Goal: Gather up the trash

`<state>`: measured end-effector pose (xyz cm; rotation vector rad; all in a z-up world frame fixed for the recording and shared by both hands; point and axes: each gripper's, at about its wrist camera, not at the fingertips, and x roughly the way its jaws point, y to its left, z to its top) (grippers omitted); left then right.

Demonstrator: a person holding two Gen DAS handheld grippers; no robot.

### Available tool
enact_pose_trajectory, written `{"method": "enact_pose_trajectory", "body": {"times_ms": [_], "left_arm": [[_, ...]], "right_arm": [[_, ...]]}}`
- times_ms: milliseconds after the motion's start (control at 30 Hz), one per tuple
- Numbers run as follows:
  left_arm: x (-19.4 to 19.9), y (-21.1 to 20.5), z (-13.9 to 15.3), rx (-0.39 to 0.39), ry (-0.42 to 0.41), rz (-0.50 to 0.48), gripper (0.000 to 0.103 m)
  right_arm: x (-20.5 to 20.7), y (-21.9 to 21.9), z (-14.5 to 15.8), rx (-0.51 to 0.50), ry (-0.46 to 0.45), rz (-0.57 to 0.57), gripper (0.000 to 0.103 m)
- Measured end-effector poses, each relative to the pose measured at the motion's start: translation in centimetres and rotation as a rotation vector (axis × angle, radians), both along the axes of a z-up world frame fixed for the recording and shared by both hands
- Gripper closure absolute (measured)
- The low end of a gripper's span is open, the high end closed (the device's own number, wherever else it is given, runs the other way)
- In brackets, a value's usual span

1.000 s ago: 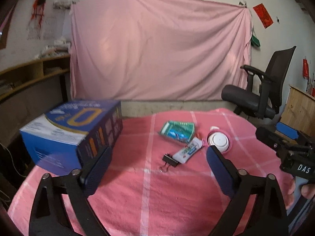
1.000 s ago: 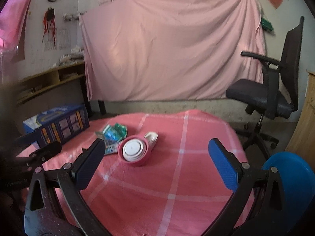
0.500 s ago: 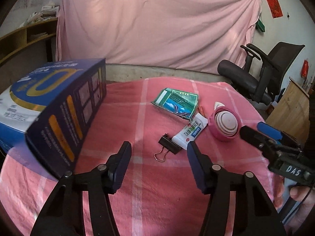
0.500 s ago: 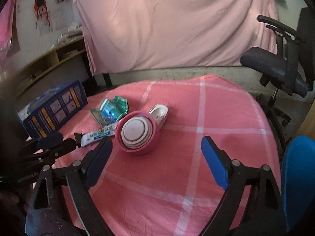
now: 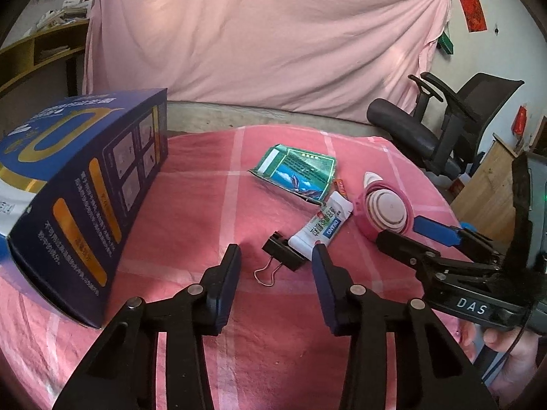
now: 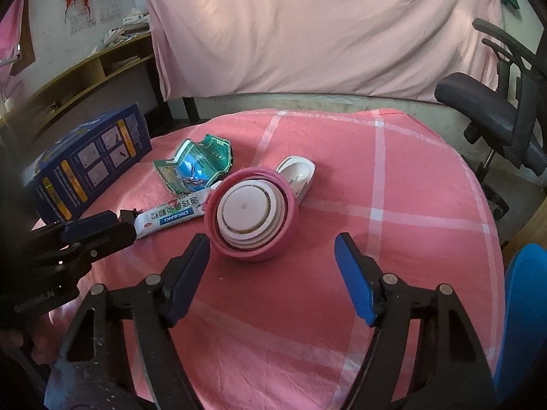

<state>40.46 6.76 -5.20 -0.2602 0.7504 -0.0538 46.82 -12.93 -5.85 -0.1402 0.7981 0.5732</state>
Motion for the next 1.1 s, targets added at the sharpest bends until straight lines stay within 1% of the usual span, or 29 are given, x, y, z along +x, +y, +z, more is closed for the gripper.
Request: {"method": "enact_pose_trajectory", "body": {"times_ms": [167, 233, 333, 467, 500, 533, 567, 800, 967, 1100], "left_arm": [[0.3, -0.1, 0.0, -0.016, 0.006, -0.008, 0.072], [0.4, -0.2, 0.0, -0.018, 0.008, -0.009, 0.077], [0.5, -0.4, 0.1, -0.016, 0.011, -0.008, 0.081], [0.7, -0.6, 0.2, -0.012, 0.013, -0.011, 0.081], [0.6, -0.6, 0.2, -0.011, 0.013, -0.013, 0.081], [0.6, -0.7, 0.2, -0.009, 0.012, -0.016, 0.081], [0.6, -0.7, 0.1, -0.009, 0.011, -0.019, 0.081], [0.3, -0.7, 0.3, -0.008, 0.0, -0.009, 0.081], [-0.8, -0.7, 0.7, 0.005, -0.034, 0.013, 0.081], [-1.6, -1.0, 1.2, 0.03, -0.071, 0.032, 0.081]], "right_arm": [[0.5, 0.5, -0.2, 0.002, 0.018, 0.007, 0.007], [0.6, 0.6, -0.3, 0.004, 0.025, 0.007, 0.007], [0.8, 0.8, -0.4, 0.0, 0.032, 0.01, 0.007], [1.0, 0.9, -0.4, 0.008, 0.034, 0.017, 0.011], [0.9, 1.0, -0.3, 0.014, 0.034, 0.023, 0.015], [0.9, 1.0, -0.3, 0.019, 0.033, 0.031, 0.021], [0.8, 1.1, -0.3, 0.017, 0.03, 0.033, 0.022], [0.2, 1.4, -0.2, 0.027, 0.01, 0.048, 0.022], [-0.6, 1.1, 0.3, 0.044, -0.017, 0.057, 0.023], [-1.5, 0.6, 0.7, 0.061, -0.044, 0.065, 0.023]]}}
